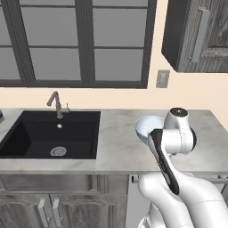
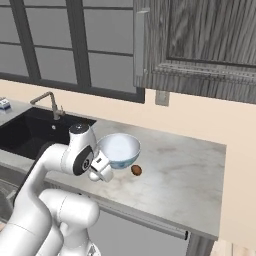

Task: Gather the eggs and milk located in the vicinity of the sink area and place them right next to the bowl.

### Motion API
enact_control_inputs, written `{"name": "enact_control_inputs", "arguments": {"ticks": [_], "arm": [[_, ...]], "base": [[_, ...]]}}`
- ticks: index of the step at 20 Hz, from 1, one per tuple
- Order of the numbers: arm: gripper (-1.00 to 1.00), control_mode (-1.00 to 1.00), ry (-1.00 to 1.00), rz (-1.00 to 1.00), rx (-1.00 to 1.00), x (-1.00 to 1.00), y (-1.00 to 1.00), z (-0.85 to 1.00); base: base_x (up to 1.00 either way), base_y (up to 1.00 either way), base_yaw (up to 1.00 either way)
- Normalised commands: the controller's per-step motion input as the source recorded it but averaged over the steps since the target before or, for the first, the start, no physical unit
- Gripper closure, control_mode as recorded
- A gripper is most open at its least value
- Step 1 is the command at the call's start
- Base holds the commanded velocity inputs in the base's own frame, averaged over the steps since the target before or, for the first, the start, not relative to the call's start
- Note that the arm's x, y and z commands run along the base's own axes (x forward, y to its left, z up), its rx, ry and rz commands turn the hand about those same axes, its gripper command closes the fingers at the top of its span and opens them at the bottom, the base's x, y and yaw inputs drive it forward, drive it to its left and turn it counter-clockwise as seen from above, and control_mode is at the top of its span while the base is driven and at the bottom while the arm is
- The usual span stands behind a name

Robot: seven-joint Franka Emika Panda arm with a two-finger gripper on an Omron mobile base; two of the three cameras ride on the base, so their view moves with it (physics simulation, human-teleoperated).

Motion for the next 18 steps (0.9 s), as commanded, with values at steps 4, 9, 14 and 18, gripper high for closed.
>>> {"name": "enact_control_inputs", "arguments": {"ticks": [4, 9, 14, 18], "arm": [[1.00, -1.00, 0.00, 0.25, -0.06, 0.13, 0.00, -0.20], [1.00, -1.00, 0.00, 0.27, -0.02, 0.20, -0.07, -0.14], [1.00, -1.00, 0.00, 0.27, 0.00, 0.24, -0.13, -0.11], [1.00, -1.00, 0.00, 0.22, 0.00, 0.15, -0.09, -0.13]], "base": [[0.00, 0.00, 0.00], [0.00, 0.00, 0.00], [0.00, 0.00, 0.00], [0.00, 0.00, 0.00]]}}
